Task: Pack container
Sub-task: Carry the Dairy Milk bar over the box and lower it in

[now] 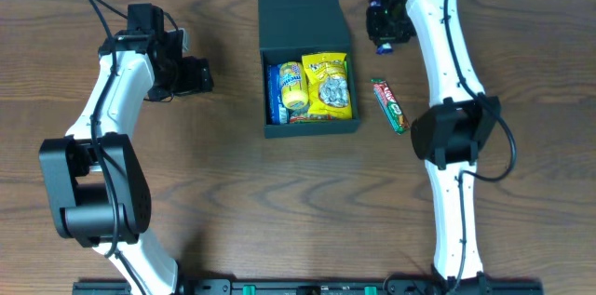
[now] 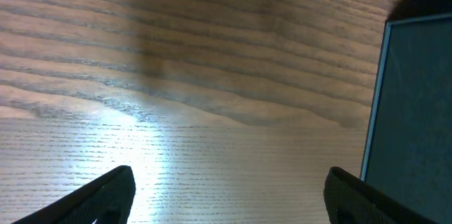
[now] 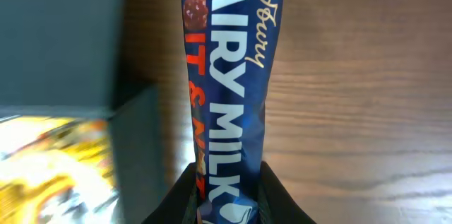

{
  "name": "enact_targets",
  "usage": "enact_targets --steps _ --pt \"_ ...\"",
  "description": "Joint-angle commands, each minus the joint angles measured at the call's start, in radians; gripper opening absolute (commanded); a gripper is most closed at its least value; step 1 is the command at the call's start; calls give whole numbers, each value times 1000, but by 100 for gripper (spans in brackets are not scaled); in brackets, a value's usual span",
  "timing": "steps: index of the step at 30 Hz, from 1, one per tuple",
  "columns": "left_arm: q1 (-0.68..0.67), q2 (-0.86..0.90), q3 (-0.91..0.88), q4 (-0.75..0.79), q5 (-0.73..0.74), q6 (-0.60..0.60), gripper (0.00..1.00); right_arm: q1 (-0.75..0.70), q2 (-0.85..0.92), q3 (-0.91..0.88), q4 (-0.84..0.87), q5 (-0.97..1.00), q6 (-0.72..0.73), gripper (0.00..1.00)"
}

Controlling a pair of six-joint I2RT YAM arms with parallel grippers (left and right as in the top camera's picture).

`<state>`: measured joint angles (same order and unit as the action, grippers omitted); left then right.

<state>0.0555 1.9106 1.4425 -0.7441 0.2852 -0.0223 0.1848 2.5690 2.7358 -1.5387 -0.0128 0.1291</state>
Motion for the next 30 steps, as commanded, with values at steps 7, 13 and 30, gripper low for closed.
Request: enact_targets --steps 7,13,30 --pt "3 -23 21 -4 4 -1 87 -27 -416 -309 48 -113 50 2" --pt "3 -23 21 -3 4 0 87 81 -489 -549 74 -178 69 2" --pt "3 -23 21 -4 4 -8 87 429 -399 -575 205 -119 447 2"
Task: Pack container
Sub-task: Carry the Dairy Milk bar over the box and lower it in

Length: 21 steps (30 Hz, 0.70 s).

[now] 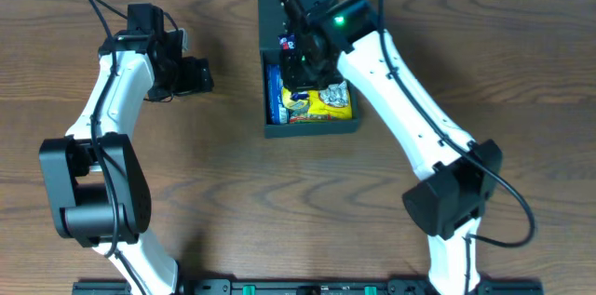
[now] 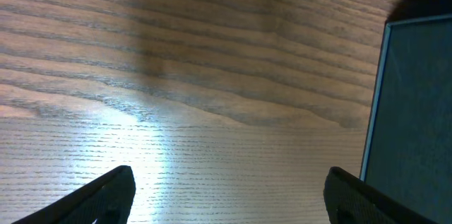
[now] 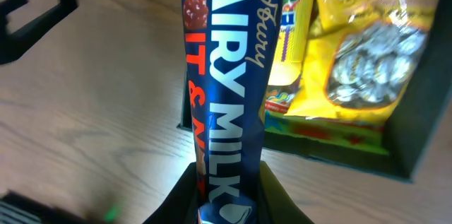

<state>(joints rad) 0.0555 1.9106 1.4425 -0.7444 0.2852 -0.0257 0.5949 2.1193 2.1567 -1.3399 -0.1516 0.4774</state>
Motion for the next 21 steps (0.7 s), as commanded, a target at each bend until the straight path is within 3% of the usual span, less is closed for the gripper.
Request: enact_targets --steps 1,17,18,21 --pt "3 -23 21 -4 4 -4 87 24 64 5 15 20 99 2" --pt "3 -23 21 -19 4 -3 87 74 180 5 102 6 121 2" --pt "3 -23 21 -19 4 -3 87 74 181 5 110 5 121 6" --pt "3 -23 21 -20 4 -3 87 74 182 5 121 7 121 51"
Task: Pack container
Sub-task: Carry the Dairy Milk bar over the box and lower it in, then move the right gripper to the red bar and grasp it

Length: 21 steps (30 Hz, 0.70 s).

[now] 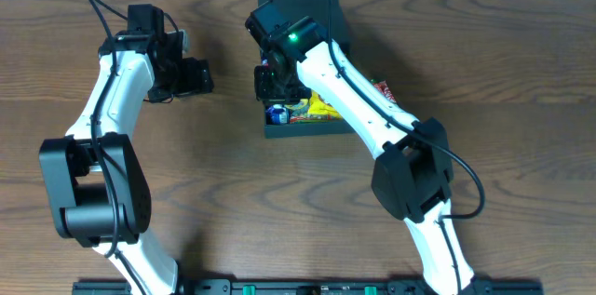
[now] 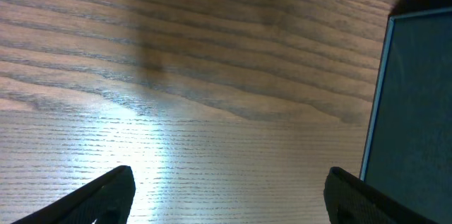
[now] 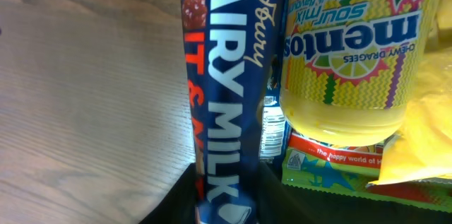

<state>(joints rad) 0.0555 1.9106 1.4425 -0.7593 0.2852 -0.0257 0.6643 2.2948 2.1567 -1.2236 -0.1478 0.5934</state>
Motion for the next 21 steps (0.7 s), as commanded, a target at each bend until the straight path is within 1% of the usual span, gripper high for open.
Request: enact_targets --steps 1,2,3,4,7,9,12,15,21 --pt "3 -23 21 -5 4 -3 87 5 7 5 5 11 5 60" --pt "3 -23 21 -5 4 -3 87 4 7 5 5 25 5 66" --pt "3 -23 21 -6 4 -3 87 2 7 5 5 48 5 69" --pt "3 -23 21 -7 4 -3 87 0 7 5 5 55 5 70" --pt "3 -23 21 -8 4 -3 87 -13 7 5 0 55 5 75" --pt "3 -23 21 -8 4 -3 87 -26 4 10 -17 55 4 74" --pt "3 -23 21 -11 4 -3 87 -58 -11 35 -64 55 -15 67" --pt "3 -23 21 -15 4 -3 87 -98 -42 54 -102 85 -29 66" --pt "3 -23 21 -24 4 -4 87 -235 -126 55 -224 288 -82 64"
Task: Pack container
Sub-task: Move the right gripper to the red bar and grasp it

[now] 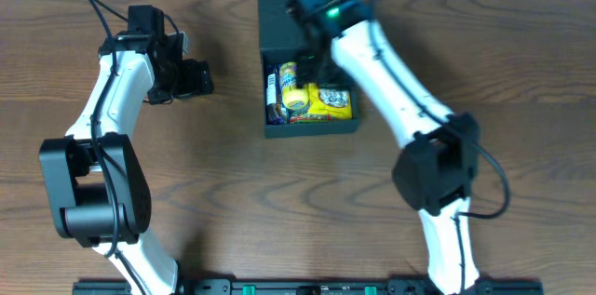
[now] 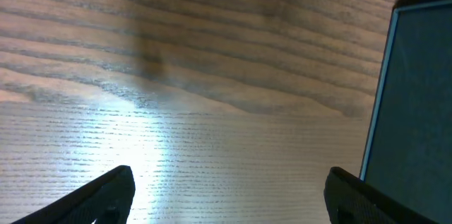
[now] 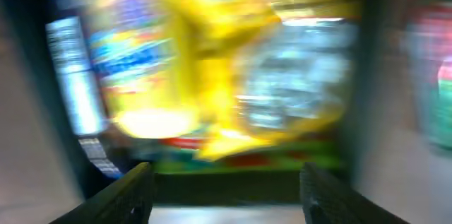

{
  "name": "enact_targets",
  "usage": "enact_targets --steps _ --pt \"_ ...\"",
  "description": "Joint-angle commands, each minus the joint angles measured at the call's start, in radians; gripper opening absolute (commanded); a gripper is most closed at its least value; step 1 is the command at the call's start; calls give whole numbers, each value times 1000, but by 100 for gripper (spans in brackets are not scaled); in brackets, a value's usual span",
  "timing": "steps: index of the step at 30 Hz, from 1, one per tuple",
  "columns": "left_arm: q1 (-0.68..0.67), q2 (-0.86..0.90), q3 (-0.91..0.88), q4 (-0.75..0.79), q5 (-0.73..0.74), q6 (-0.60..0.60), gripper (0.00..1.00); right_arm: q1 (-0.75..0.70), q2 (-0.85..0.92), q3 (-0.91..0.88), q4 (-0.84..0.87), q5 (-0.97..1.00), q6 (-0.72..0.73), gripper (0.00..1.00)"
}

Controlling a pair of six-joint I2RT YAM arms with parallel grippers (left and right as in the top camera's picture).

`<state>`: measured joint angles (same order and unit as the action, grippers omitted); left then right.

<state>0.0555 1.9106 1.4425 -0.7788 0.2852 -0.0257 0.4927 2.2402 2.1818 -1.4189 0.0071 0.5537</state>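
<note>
The dark box point(image 1: 264, 100) stands open at the middle back, its lid point(image 1: 279, 11) folded away behind it. Inside lie a yellow Mentos bottle point(image 1: 294, 90), a yellow bag of sweets point(image 1: 337, 100) and a blue wrapper point(image 1: 272, 90) along the left wall. In the blurred right wrist view the bottle point(image 3: 134, 61), the bag point(image 3: 282, 75) and the blue wrapper point(image 3: 70, 75) all show. My right gripper point(image 1: 313, 60) point(image 3: 226, 196) hangs open and empty over the box. Out to the left, my left gripper point(image 1: 200, 76) point(image 2: 229, 196) is open above bare table.
A red and green candy bar point(image 3: 431, 75) lies on the table to the right of the box; the right arm hides it in the overhead view. The box lid's edge point(image 2: 417, 111) fills the right of the left wrist view.
My right gripper was shut on the Dairy Milk bar at the box's left side. It is now open and empty, farther right over the box. The left arm has not moved.
My right gripper held the Dairy Milk bar to the right of the box lid. Then it held it over the box, then low at the left wall beside the Mentos bottle. Now the gripper is open without the bar. The left gripper stayed open and still.
</note>
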Motion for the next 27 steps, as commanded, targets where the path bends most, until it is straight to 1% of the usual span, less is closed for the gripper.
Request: enact_targets --steps 1,4,8,11,15,18,23,27 --pt "3 -23 21 -5 4 -4 87 -88 -71 30 -47 140 -70 63" --pt "3 -23 21 -5 4 -4 87 -169 -67 10 -86 153 -161 61" --pt "3 -23 21 -6 4 -4 87 -252 -66 -75 -54 173 -237 61" --pt "3 -23 21 -5 4 -4 87 -293 -66 -155 23 169 -305 60" --pt "3 -23 21 -6 4 -4 87 -314 -66 -270 148 156 -361 60" --pt "3 -23 21 -6 4 -4 87 -315 -66 -349 247 101 -422 59" --pt "3 -23 21 -6 4 -4 87 -315 -66 -455 412 89 -437 58" --pt "3 -23 21 -6 4 -4 87 -315 -66 -505 468 36 -485 54"
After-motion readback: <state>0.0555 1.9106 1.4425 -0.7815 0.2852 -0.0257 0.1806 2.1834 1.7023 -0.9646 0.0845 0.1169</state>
